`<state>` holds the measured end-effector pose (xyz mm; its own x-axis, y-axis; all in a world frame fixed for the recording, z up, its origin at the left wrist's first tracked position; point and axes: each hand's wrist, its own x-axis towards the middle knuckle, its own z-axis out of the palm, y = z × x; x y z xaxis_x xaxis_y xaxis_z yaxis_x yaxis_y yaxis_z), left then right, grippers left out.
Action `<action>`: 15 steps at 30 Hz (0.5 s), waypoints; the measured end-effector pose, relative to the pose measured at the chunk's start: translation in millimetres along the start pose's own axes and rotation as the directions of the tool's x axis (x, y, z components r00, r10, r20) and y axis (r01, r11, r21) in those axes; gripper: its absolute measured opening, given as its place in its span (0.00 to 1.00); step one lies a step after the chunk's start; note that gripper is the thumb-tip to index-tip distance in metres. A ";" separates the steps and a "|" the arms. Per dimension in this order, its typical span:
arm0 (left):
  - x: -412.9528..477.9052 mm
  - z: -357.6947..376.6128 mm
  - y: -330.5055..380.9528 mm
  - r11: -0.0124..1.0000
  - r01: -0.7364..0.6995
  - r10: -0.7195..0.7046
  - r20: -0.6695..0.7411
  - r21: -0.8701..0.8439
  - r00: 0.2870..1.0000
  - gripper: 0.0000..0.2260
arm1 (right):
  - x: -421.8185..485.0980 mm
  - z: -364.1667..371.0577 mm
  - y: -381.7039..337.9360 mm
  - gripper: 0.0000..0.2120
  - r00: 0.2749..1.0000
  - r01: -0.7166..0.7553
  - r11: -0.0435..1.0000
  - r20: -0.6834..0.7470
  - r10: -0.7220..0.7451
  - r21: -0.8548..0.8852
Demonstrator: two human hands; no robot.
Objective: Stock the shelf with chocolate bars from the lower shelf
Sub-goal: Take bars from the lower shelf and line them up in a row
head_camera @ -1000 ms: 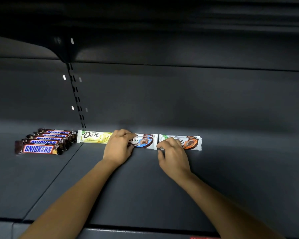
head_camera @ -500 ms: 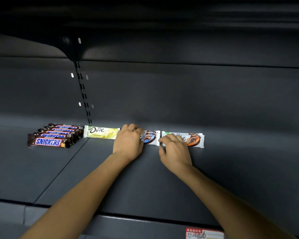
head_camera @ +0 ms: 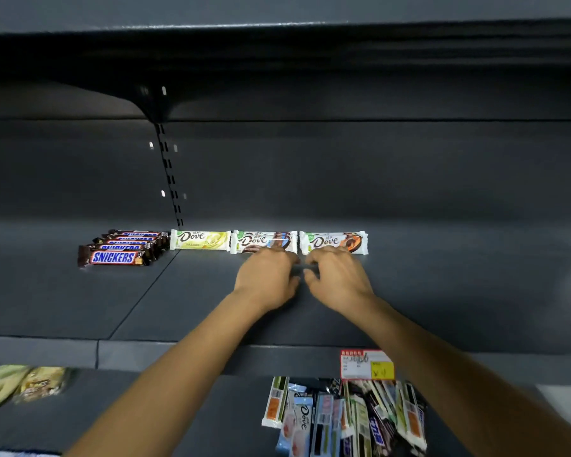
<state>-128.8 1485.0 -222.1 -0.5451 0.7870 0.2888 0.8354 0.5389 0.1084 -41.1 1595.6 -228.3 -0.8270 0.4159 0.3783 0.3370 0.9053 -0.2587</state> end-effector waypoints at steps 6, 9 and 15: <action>-51.7 -15.3 25.8 0.995 -0.083 0.083 -0.013 -0.059 0.996 0.15 | -62.4 -25.9 -17.0 0.09 0.998 -0.059 0.997 0.003 0.059 0.044; -77.6 -16.4 41.0 0.989 -0.128 0.126 -0.031 -0.080 0.992 0.12 | -94.2 -32.2 -19.8 0.07 0.995 -0.093 0.994 0.027 0.091 0.061; -112.6 -3.4 59.3 0.970 -0.188 0.201 0.075 -0.151 0.977 0.08 | -141.3 -43.1 -8.9 0.07 0.964 -0.206 0.962 0.205 0.168 0.178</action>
<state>-17.6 1427.4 -245.0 -0.3696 0.8997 0.2322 0.9239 0.3292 0.1948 92.1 1532.5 -241.1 -0.8330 0.5355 0.1392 0.4140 0.7703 -0.4851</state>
